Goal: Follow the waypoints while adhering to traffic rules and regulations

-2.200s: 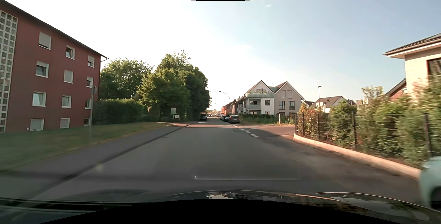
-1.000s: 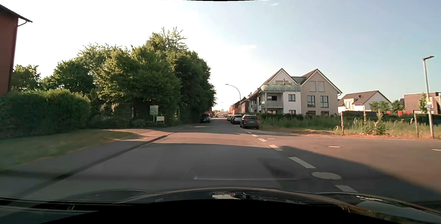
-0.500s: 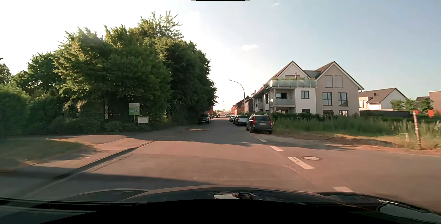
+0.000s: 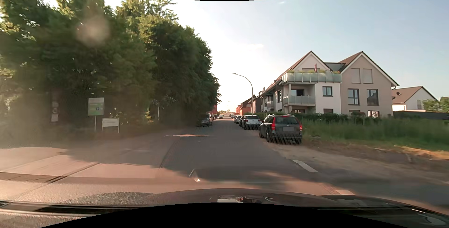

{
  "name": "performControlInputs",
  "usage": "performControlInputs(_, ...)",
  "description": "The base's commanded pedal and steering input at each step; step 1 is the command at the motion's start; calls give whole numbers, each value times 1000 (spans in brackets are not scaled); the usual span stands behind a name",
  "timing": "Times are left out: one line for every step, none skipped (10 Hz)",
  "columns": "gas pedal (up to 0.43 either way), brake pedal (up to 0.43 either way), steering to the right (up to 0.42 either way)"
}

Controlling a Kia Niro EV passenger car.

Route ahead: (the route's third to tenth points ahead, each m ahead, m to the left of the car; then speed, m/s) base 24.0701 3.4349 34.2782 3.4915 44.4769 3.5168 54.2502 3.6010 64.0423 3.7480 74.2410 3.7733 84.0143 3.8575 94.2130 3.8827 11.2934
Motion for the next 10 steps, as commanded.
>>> performControlInputs(157,0,-5)
performControlInputs(157,0,-7)
performControlInputs(157,0,-7)
performControlInputs(157,0,-6)
performControlInputs(157,0,-6)
performControlInputs(157,0,-6)
performControlInputs(157,0,-4)
performControlInputs(157,0,-3)
performControlInputs(157,0,-4)
performControlInputs(157,0,-10)
